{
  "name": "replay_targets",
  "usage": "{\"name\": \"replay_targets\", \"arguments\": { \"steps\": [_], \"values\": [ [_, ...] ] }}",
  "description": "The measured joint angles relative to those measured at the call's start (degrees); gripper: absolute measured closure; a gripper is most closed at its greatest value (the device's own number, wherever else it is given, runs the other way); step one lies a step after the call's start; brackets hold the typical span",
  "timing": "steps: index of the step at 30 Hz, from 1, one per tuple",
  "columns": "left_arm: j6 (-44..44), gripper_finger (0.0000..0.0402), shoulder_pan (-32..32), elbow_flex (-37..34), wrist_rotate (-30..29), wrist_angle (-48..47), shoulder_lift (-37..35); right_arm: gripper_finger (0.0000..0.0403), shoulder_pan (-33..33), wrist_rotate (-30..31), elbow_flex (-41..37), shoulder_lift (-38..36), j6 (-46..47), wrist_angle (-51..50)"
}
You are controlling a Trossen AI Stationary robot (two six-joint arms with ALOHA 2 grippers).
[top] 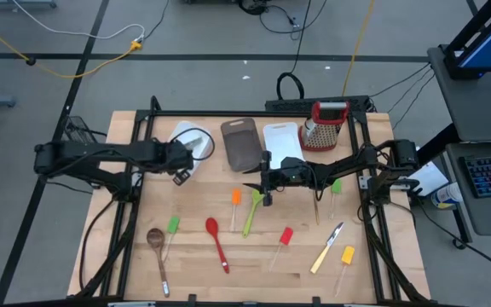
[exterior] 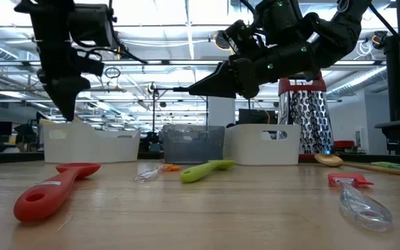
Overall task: Pick & Place Kitchen Items
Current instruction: Put the left yellow knife into the left white bin, then put the yellow knife into the left white bin
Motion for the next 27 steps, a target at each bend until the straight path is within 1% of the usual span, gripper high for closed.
{"name": "replay_targets", "arguments": {
  "steps": [8,12,22,27],
  "values": [
    [6.89,0.0320,4.89,0.00,0.23,0.59,2.38,0.0242,-0.01,-0.02,0.00,0.00,0.01,-0.04],
    [8.10,0.0315,6.49,0.00,0.91,0.68,2.50,0.0241,0.00,-0.02,0.00,0.00,0.00,-0.04],
    [8.84,0.0265,7.21,0.00,1.43,0.85,2.50,0.0241,0.00,-0.01,0.00,0.00,0.02,0.06],
    [8.58,0.0257,7.21,0.00,1.14,0.87,2.50,0.0237,0.00,-0.02,0.00,0.00,0.52,0.37]
  ]
}}
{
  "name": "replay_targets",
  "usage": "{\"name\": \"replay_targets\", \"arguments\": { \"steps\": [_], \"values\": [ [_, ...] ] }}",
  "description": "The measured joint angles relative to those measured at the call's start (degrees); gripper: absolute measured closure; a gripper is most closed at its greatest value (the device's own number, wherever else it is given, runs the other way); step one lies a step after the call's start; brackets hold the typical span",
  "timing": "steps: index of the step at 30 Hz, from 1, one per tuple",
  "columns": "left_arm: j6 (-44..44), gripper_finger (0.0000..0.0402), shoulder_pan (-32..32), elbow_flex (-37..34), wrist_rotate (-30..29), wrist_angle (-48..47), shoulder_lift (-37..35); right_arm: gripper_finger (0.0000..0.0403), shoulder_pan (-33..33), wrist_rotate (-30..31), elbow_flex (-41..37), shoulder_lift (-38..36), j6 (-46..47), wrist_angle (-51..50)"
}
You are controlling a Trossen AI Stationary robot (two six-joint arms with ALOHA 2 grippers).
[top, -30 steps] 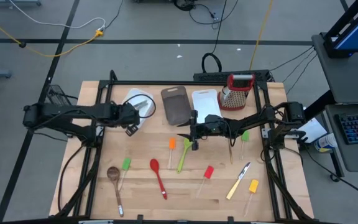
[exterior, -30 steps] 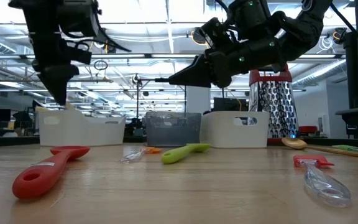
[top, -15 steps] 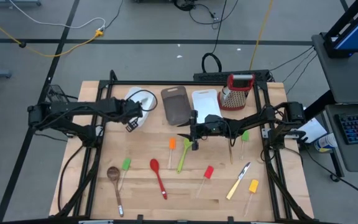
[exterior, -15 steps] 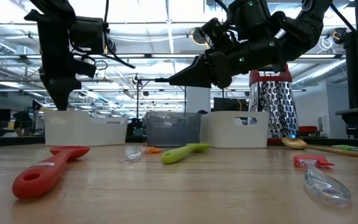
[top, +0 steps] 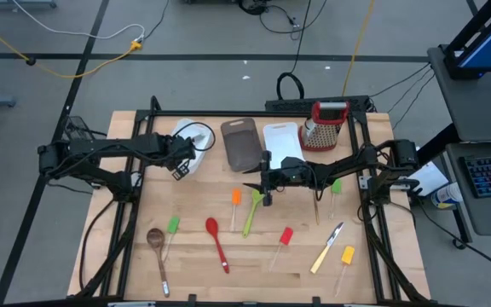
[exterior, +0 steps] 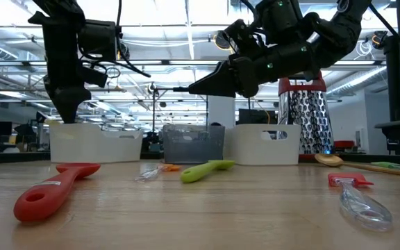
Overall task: Pick & Place Kitchen Items
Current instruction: Put the yellow knife into the left white bin
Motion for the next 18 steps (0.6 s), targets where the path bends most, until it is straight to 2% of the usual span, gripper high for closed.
{"name": "replay_targets", "arguments": {
  "steps": [8,14,18],
  "values": [
    [0.00,0.0257,-0.02,0.00,-0.14,0.02,0.00,0.0198,1.31,-0.57,0.00,0.00,2.76,-2.08],
    [-0.11,0.0256,-0.02,0.00,-0.21,0.18,-0.02,0.0191,4.23,-10.57,0.00,0.00,1.73,-3.89],
    [-0.24,0.0256,-0.02,0.00,-0.28,0.18,-0.02,0.0191,6.15,-15.20,0.00,-1.93,3.81,-9.36]
  ]
}}
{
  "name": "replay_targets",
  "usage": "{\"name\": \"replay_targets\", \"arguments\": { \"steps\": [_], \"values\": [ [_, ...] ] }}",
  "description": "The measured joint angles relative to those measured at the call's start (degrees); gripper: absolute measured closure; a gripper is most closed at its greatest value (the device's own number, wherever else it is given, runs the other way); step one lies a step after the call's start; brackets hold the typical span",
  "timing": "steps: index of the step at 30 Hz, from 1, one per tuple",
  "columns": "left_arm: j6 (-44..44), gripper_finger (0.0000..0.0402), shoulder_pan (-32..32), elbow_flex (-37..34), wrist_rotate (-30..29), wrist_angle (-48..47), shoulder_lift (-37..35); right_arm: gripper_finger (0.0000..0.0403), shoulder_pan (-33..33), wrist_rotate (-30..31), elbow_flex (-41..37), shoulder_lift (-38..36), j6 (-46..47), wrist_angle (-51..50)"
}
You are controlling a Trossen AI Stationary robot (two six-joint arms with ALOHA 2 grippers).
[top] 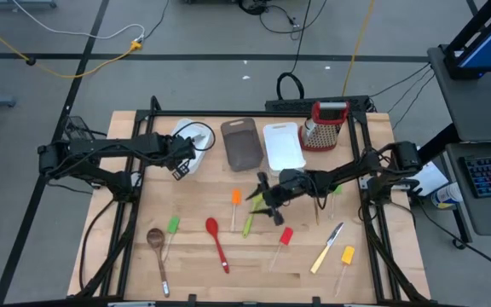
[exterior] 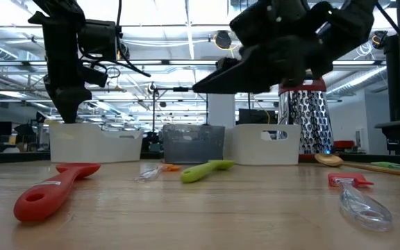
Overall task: Pick & Place Kitchen Items
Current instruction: Put the yellow knife into the left white bin
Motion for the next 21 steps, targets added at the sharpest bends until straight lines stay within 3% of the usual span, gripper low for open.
{"name": "replay_targets", "arguments": {
  "steps": [9,21],
  "values": [
    [-1.75,0.0256,0.00,0.00,-0.11,0.43,-0.02,0.0192,5.07,-4.56,0.00,-6.40,3.01,-12.92],
    [-3.12,0.0256,0.00,0.00,-0.17,0.43,-0.02,0.0193,12.89,-7.47,0.00,-6.35,7.26,-24.23]
  ]
}}
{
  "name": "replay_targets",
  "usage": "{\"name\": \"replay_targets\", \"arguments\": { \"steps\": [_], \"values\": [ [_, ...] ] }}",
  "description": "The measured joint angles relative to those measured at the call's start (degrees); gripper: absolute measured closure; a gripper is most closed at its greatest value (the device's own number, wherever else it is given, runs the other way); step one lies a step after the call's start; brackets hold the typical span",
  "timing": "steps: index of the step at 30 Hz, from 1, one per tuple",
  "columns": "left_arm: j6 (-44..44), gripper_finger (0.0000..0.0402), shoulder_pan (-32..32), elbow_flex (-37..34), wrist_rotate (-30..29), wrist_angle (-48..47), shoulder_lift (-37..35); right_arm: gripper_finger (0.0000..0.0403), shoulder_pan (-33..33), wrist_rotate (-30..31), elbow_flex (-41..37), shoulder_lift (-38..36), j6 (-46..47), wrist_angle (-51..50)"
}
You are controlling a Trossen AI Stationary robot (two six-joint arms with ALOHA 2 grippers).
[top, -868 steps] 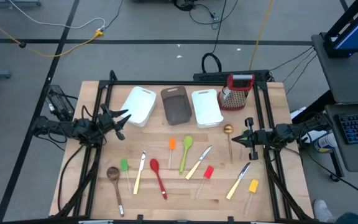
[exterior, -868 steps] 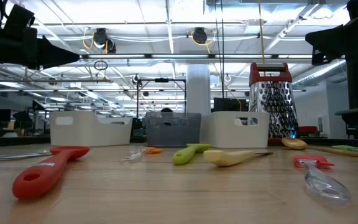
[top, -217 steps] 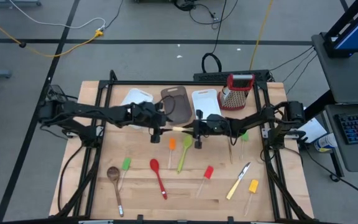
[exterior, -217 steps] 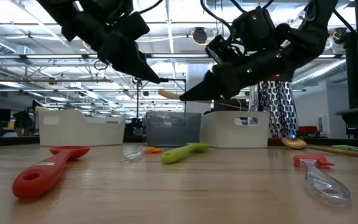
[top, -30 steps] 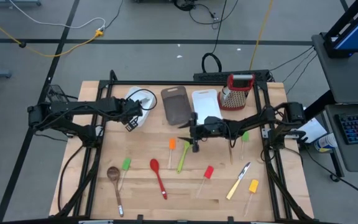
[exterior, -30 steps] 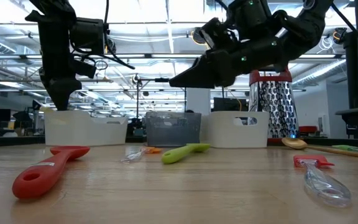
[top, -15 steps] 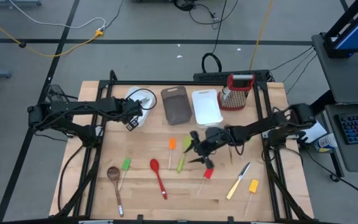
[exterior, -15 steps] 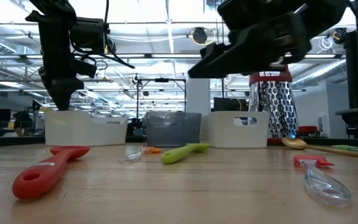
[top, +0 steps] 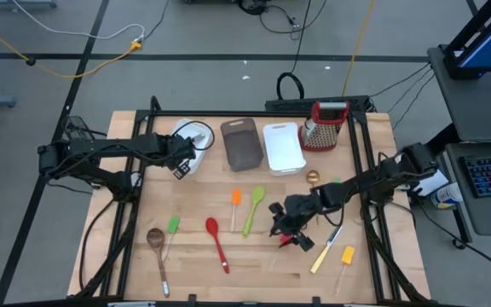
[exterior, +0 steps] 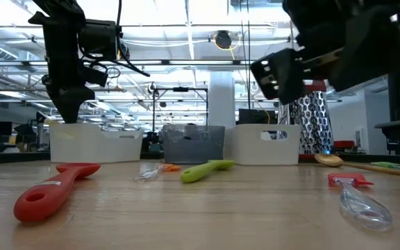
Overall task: Pick & Place Kitchen Items
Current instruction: Put the yellow knife into the left white bin
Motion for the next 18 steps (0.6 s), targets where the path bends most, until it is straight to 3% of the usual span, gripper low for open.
{"name": "replay_targets", "arguments": {
  "steps": [10,18],
  "values": [
    [-0.06,0.0256,0.00,0.00,0.00,0.00,0.00,0.0193,9.81,0.00,0.00,-0.02,11.39,-1.49],
    [-0.13,0.0256,-0.02,0.00,3.04,0.00,0.00,0.0193,19.63,2.33,0.00,-0.04,2.81,-6.95]
  ]
}}
